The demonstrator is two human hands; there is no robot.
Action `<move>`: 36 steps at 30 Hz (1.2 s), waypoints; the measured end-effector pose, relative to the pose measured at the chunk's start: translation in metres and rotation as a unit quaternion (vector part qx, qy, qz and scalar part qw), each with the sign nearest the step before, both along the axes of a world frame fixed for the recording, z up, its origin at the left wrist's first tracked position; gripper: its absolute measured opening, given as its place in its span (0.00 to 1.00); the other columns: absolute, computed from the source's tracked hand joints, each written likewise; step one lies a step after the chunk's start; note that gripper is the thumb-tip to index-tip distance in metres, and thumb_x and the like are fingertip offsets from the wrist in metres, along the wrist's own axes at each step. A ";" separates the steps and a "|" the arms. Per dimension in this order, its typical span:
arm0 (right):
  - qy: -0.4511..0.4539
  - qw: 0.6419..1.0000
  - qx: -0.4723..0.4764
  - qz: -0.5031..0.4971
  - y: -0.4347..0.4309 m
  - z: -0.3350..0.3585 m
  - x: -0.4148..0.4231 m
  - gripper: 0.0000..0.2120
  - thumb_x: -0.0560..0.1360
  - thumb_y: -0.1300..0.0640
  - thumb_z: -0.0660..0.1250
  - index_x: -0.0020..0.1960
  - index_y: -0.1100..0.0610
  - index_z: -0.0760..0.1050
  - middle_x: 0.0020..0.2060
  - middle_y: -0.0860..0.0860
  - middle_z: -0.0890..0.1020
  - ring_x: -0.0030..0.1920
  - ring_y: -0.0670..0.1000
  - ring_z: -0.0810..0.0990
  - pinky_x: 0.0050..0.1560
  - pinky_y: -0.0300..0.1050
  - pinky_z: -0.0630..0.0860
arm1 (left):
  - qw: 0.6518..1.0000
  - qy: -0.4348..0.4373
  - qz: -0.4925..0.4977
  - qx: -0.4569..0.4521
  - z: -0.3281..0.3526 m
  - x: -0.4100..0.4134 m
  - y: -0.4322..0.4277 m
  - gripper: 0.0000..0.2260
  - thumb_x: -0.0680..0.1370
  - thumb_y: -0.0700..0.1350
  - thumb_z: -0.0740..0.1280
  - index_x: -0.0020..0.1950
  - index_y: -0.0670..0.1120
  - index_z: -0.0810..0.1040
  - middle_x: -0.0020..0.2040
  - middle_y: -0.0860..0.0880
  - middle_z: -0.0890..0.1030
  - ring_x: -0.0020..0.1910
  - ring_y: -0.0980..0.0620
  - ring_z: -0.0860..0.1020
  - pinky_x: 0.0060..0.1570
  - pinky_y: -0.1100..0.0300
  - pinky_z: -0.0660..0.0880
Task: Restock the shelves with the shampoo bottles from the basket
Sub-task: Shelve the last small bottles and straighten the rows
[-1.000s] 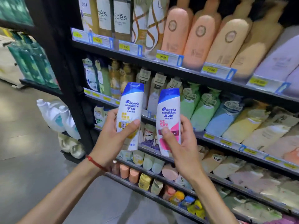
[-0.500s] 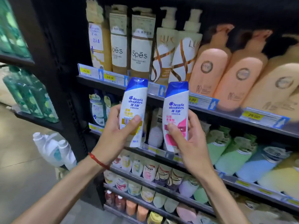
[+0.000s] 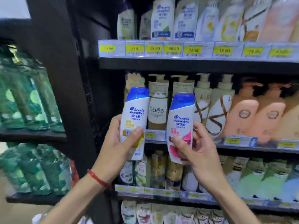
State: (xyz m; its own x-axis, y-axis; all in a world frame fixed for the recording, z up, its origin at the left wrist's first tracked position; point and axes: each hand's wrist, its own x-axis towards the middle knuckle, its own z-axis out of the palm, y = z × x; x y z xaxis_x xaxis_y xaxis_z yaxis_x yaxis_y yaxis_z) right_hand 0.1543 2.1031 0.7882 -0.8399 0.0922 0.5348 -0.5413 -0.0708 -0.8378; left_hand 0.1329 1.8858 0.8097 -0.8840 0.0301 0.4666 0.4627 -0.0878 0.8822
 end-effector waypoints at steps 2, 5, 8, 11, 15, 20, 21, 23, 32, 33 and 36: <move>0.020 1.000 0.018 0.000 -0.012 0.022 -0.001 0.20 0.74 0.46 0.77 0.63 0.40 0.77 0.58 0.50 0.87 0.58 0.51 0.86 0.54 0.46 0.85 | 1.000 0.019 -0.007 -0.004 0.016 -0.006 -0.013 0.20 0.74 0.52 0.71 0.64 0.50 0.73 0.57 0.48 0.84 0.53 0.50 0.84 0.49 0.56 0.81; 0.055 0.998 0.033 0.011 -0.027 0.058 -0.006 0.18 0.76 0.49 0.77 0.64 0.43 0.77 0.58 0.47 0.87 0.56 0.48 0.86 0.51 0.40 0.84 | 0.999 0.052 0.000 0.002 0.041 -0.014 -0.024 0.19 0.74 0.52 0.72 0.63 0.50 0.73 0.57 0.47 0.84 0.54 0.50 0.83 0.53 0.53 0.82; 0.091 0.994 0.062 0.013 -0.038 0.089 -0.014 0.19 0.75 0.56 0.75 0.64 0.50 0.76 0.56 0.45 0.87 0.53 0.44 0.87 0.48 0.34 0.82 | 0.997 0.078 0.008 0.008 0.064 -0.021 -0.033 0.21 0.72 0.57 0.73 0.62 0.53 0.74 0.57 0.48 0.84 0.56 0.49 0.84 0.54 0.51 0.81; 0.127 0.986 0.102 -0.036 -0.046 0.117 -0.022 0.21 0.74 0.58 0.78 0.65 0.50 0.78 0.55 0.44 0.87 0.52 0.43 0.86 0.45 0.32 0.81 | 0.995 0.101 0.014 0.010 0.087 -0.030 -0.043 0.17 0.75 0.54 0.72 0.62 0.54 0.74 0.56 0.50 0.85 0.53 0.51 0.84 0.48 0.58 0.81; 0.151 0.978 0.127 -0.071 -0.053 0.151 -0.035 0.19 0.75 0.56 0.79 0.64 0.49 0.80 0.53 0.44 0.88 0.51 0.44 0.86 0.48 0.36 0.82 | 0.993 0.118 0.020 0.018 0.115 -0.040 -0.055 0.16 0.75 0.53 0.72 0.61 0.55 0.74 0.56 0.50 0.85 0.54 0.48 0.85 0.48 0.56 0.82; 0.164 0.971 0.135 -0.108 -0.064 0.192 -0.053 0.16 0.74 0.53 0.79 0.60 0.44 0.82 0.54 0.42 0.87 0.54 0.46 0.87 0.58 0.52 0.84 | 0.990 0.138 0.017 0.015 0.140 -0.047 -0.064 0.17 0.75 0.54 0.72 0.61 0.55 0.74 0.56 0.50 0.85 0.55 0.47 0.85 0.51 0.53 0.82; 0.173 0.968 0.137 -0.117 -0.066 0.200 -0.056 0.16 0.74 0.53 0.79 0.60 0.45 0.82 0.53 0.42 0.88 0.53 0.45 0.87 0.57 0.50 0.84 | 0.990 0.141 0.014 0.010 0.143 -0.048 -0.066 0.16 0.75 0.54 0.72 0.61 0.55 0.74 0.57 0.50 0.85 0.55 0.47 0.85 0.51 0.54 0.83; 0.193 0.963 0.135 -0.132 -0.071 0.216 -0.061 0.16 0.74 0.53 0.79 0.61 0.49 0.83 0.51 0.42 0.88 0.52 0.43 0.87 0.53 0.42 0.84 | 0.989 0.146 0.002 0.003 0.149 -0.048 -0.069 0.16 0.76 0.55 0.72 0.61 0.56 0.74 0.57 0.51 0.85 0.55 0.49 0.85 0.49 0.57 0.83; 0.234 0.937 0.133 -0.223 -0.087 0.268 -0.094 0.22 0.70 0.56 0.83 0.61 0.57 0.80 0.52 0.47 0.87 0.51 0.42 0.86 0.50 0.41 0.85 | 0.988 0.153 0.006 0.009 0.158 -0.050 -0.073 0.12 0.80 0.47 0.71 0.61 0.53 0.73 0.53 0.56 0.85 0.50 0.58 0.84 0.41 0.69 0.79; 0.229 0.936 0.138 -0.230 -0.087 0.270 -0.099 0.22 0.70 0.56 0.83 0.61 0.57 0.79 0.53 0.47 0.87 0.50 0.42 0.86 0.50 0.41 0.85 | 0.988 0.152 0.006 0.010 0.159 -0.051 -0.073 0.12 0.80 0.47 0.71 0.61 0.53 0.73 0.53 0.56 0.85 0.50 0.59 0.84 0.41 0.69 0.79; 0.209 0.931 0.170 -0.247 -0.090 0.271 -0.109 0.24 0.71 0.55 0.82 0.63 0.58 0.79 0.54 0.48 0.86 0.52 0.46 0.86 0.52 0.43 0.84 | 0.989 0.147 0.006 0.012 0.159 -0.051 -0.074 0.12 0.80 0.48 0.70 0.62 0.53 0.73 0.53 0.56 0.85 0.50 0.59 0.84 0.41 0.69 0.79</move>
State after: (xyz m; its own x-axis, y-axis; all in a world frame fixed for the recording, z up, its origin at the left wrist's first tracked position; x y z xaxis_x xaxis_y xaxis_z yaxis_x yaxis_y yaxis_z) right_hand 0.0452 2.0135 1.0596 -0.4530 0.1771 0.8737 -0.7210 0.5036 -0.4759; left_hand 0.0817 1.8118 0.9691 -0.7105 0.0056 0.7037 0.6998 -0.0998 0.7074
